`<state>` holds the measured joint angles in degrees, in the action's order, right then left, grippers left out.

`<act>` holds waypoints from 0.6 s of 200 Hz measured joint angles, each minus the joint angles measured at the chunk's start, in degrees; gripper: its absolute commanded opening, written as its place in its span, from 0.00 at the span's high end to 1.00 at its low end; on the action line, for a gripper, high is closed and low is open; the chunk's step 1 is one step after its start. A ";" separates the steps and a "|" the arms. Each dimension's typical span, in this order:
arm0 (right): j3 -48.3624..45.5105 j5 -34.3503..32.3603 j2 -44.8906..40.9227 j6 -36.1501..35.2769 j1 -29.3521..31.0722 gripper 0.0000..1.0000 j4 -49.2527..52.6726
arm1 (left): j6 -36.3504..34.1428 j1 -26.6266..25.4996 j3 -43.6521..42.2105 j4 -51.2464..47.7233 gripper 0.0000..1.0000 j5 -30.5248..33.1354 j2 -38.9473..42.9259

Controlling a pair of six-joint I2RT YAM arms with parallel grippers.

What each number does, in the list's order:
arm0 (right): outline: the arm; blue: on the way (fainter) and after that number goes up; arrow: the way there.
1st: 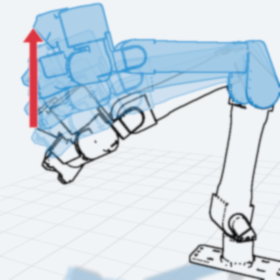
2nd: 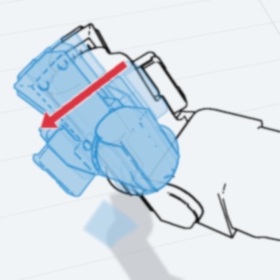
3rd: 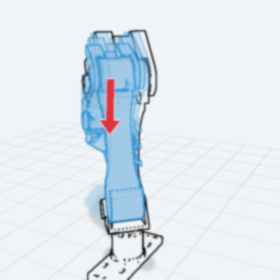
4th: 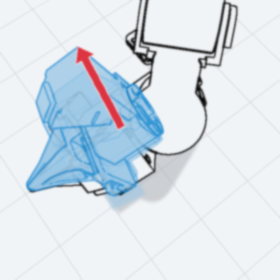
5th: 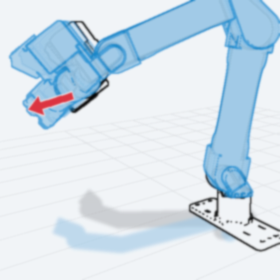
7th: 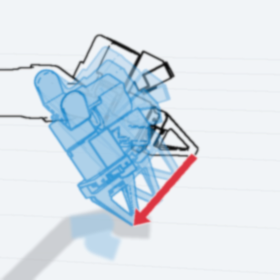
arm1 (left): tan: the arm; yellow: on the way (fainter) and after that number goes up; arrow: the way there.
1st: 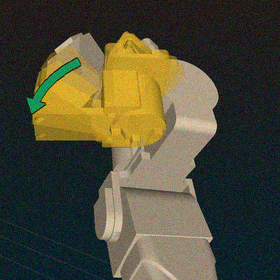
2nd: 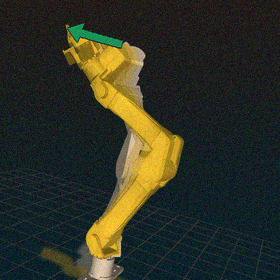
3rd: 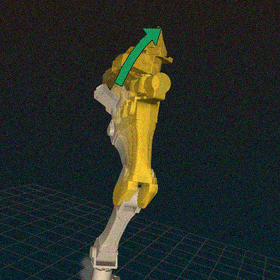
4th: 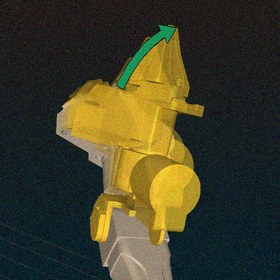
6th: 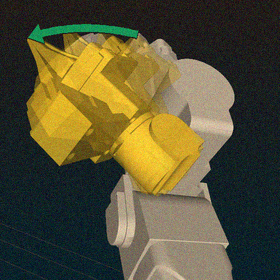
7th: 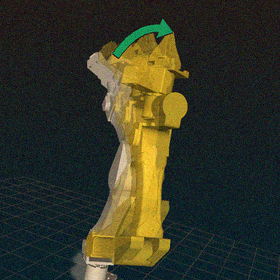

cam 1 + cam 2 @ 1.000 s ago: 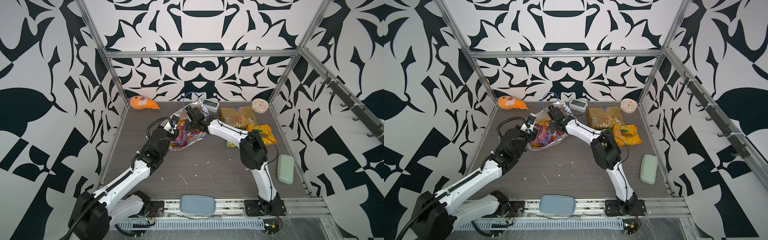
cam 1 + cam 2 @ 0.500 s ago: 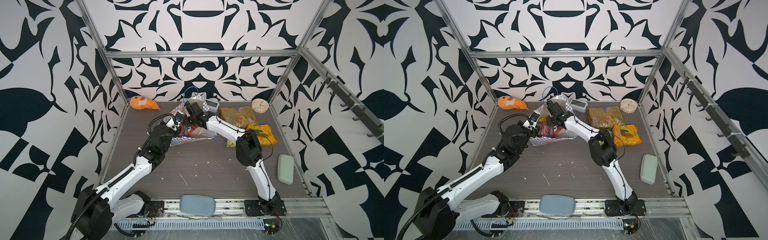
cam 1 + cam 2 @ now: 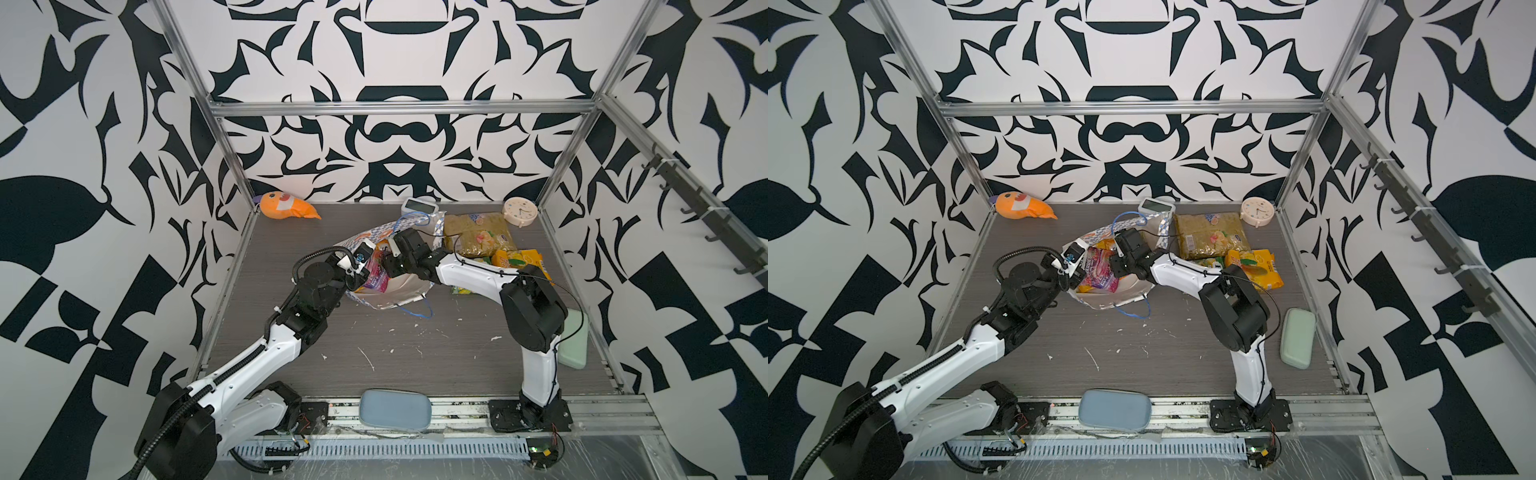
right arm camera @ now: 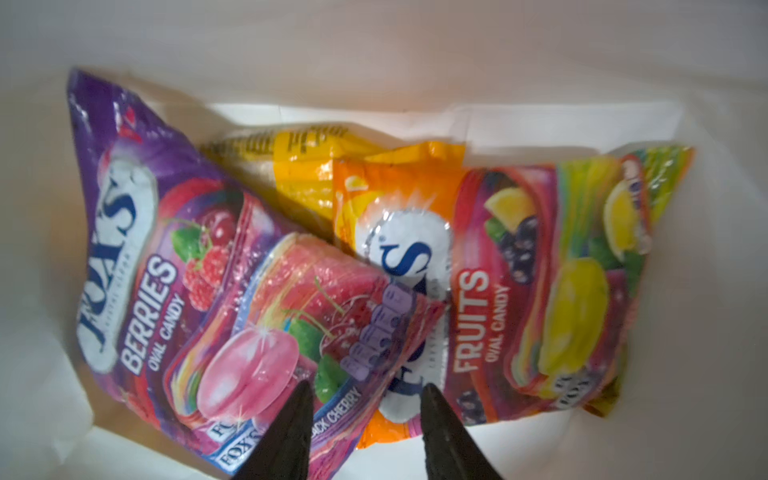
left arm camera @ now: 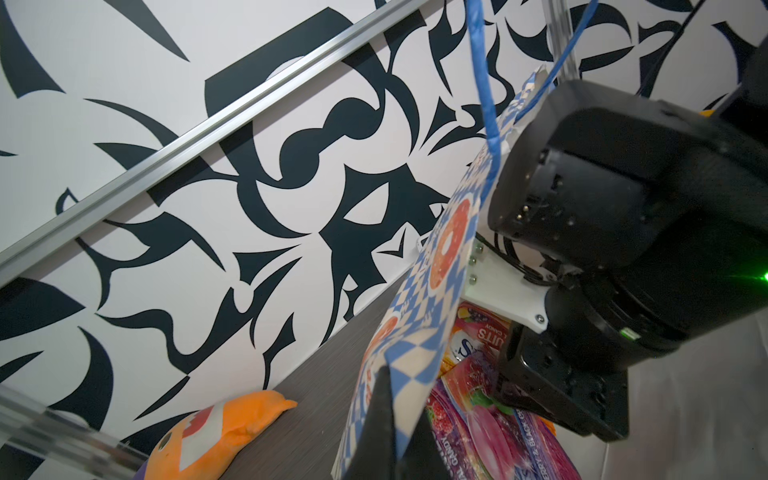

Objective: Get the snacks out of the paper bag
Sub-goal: 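Lower the right gripper into the bag toward the purple FOX'S Berries pack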

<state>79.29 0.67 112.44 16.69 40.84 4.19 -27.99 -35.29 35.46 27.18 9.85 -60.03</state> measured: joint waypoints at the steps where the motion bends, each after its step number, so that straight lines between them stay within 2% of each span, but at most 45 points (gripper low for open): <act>1: -0.17 -0.02 -0.07 0.02 0.00 0.50 -0.17 | 0.00 0.00 -0.02 0.00 1.00 -0.04 0.02; 14: -3.04 0.24 -0.90 0.57 0.09 0.49 -2.95 | 0.02 -0.15 -0.15 -0.37 1.00 -0.61 0.50; 32: -5.31 0.83 -1.55 1.57 0.39 0.41 -6.25 | 0.09 -0.28 -0.15 -0.87 1.00 -0.72 1.01; 80: -5.79 -0.61 -2.27 3.39 3.04 0.35 -10.49 | 0.52 -0.63 -0.20 -1.27 1.00 -0.33 1.27; 120: -5.79 -2.62 -2.47 7.58 2.75 0.35 -11.30 | 0.50 -0.74 -0.22 -1.31 1.00 0.20 1.60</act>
<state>73.49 -1.96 109.97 24.27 43.59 -7.11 -27.49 -36.03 35.24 25.87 10.04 -58.43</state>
